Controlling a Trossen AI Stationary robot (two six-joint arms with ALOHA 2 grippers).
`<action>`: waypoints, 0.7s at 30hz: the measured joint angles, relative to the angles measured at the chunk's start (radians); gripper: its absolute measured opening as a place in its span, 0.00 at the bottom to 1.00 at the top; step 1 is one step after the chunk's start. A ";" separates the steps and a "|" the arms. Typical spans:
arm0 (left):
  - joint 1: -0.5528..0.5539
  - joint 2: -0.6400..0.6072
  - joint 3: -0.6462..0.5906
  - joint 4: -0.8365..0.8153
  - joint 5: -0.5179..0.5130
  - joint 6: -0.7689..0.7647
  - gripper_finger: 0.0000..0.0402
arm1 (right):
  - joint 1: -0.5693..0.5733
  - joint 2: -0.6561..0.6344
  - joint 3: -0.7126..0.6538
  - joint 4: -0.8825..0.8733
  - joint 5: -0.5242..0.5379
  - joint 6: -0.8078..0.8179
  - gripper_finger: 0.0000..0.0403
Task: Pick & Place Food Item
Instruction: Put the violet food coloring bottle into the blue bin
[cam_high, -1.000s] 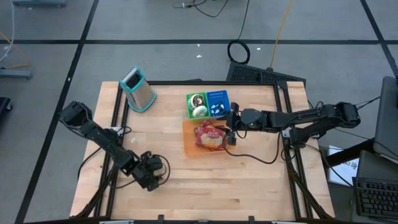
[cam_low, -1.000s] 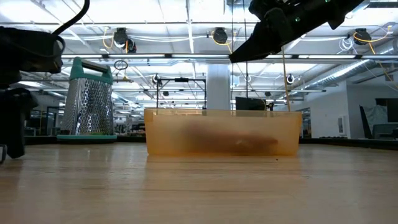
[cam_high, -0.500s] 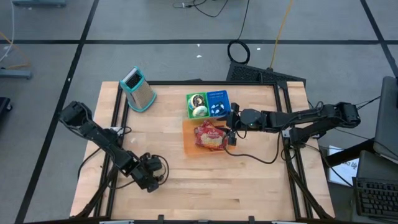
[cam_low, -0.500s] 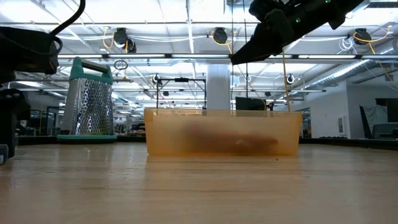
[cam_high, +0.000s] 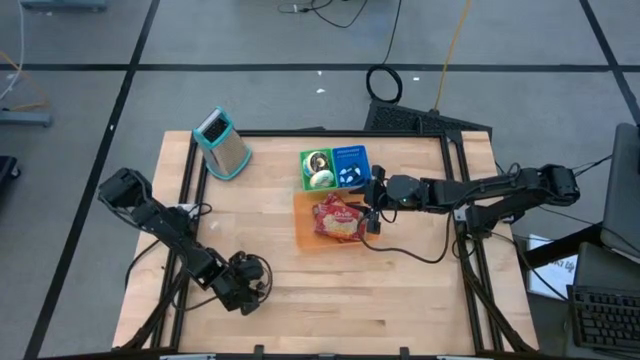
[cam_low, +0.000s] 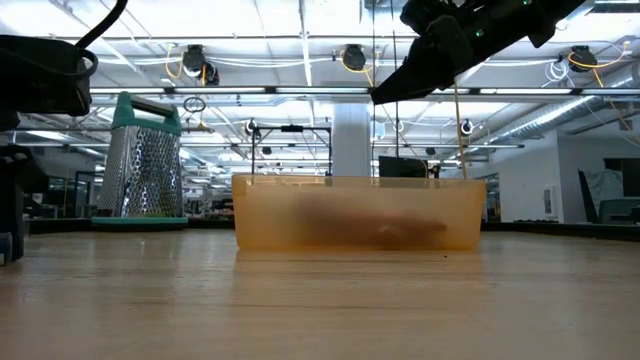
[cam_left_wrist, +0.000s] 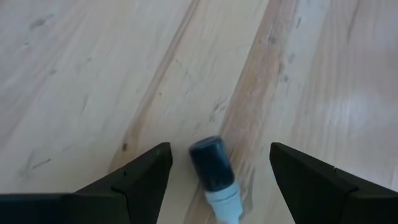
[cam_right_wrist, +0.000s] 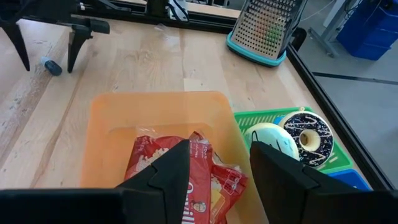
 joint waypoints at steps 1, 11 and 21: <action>0.000 0.001 0.000 0.002 -0.002 0.000 0.70 | 0.000 0.000 0.000 0.000 0.000 0.000 0.39; -0.019 -0.003 -0.006 0.003 0.024 0.035 0.68 | 0.000 0.000 0.000 0.000 0.000 -0.001 0.39; -0.027 -0.002 -0.005 -0.069 0.023 -0.132 0.39 | 0.000 0.000 0.000 0.000 0.000 -0.001 0.38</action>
